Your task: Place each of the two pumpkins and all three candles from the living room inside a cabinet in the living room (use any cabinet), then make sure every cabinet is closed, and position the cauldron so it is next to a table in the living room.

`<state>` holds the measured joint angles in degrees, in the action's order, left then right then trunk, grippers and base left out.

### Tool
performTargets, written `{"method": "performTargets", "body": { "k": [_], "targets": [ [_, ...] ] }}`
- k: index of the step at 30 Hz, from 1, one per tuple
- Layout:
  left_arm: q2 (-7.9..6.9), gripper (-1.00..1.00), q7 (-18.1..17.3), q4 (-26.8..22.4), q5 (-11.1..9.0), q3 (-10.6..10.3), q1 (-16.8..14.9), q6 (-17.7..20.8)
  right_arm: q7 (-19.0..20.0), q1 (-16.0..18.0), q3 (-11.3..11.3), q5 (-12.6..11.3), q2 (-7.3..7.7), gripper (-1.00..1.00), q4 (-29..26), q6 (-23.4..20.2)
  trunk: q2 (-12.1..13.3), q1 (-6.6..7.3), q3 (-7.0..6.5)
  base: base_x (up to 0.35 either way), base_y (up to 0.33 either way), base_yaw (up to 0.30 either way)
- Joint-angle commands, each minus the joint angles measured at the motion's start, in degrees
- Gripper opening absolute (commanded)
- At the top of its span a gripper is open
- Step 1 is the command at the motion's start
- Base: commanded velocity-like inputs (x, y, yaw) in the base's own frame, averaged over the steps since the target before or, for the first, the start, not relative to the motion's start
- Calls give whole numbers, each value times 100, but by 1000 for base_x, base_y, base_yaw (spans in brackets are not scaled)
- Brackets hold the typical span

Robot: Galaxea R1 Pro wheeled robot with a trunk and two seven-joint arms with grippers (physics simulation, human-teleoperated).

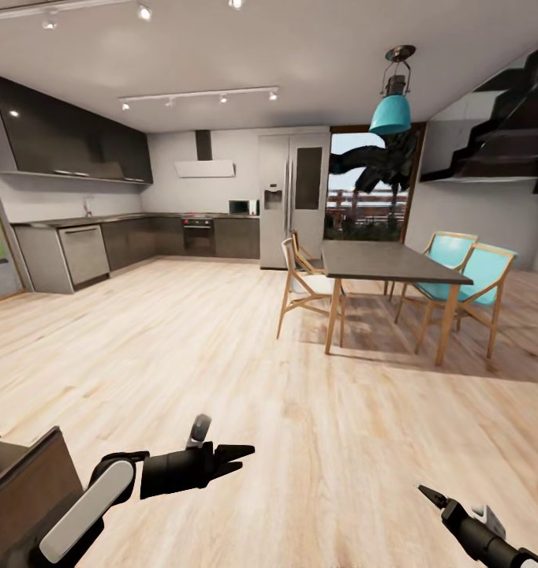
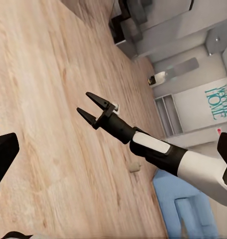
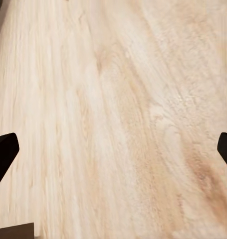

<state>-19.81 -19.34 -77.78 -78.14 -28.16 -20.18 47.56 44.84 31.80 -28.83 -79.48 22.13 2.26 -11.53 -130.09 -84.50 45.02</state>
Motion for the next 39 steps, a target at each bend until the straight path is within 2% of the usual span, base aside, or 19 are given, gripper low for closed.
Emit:
{"method": "performTargets", "body": {
  "k": [1,39],
  "targets": [
    [-5,100,-17,-1,0,-4,-4,8,29,10,-34,-60,-5,100,20,-51,-3,1,6,0,0,-283],
    [-9,100,-17,-1,-6,4,-4,8,25,10,-34,-58,-16,100,21,-51,-3,1,6,0,0,-283]
  ]
}}
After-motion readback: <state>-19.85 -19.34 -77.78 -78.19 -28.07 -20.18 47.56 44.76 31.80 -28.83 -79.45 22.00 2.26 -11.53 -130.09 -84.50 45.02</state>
